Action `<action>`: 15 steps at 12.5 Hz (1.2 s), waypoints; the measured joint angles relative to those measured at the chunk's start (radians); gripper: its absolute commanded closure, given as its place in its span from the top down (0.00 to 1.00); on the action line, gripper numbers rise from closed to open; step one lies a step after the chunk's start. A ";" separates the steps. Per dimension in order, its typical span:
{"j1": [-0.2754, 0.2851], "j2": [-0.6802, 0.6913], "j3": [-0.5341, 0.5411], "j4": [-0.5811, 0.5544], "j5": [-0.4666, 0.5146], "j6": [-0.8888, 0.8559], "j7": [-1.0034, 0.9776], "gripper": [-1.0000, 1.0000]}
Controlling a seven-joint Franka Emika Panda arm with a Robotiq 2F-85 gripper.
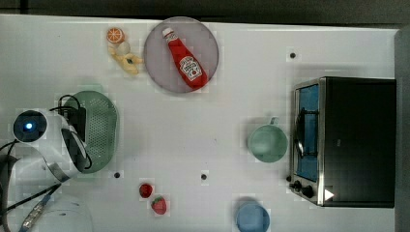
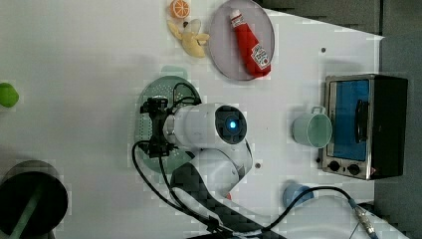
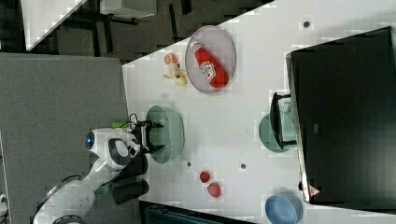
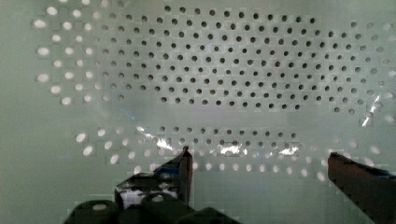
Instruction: Drag strainer right to left.
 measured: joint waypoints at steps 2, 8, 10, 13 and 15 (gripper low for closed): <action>0.009 0.017 0.002 0.005 0.000 0.016 0.017 1.00; 0.041 -0.101 -0.068 -0.020 -0.015 -0.255 -0.216 1.00; 0.056 -0.234 -0.143 -0.042 -0.042 -0.367 -0.354 1.00; 0.069 -0.472 -0.309 -0.025 -0.038 -0.444 -0.559 1.00; 0.073 -0.623 -0.443 0.003 -0.048 -0.525 -0.692 1.00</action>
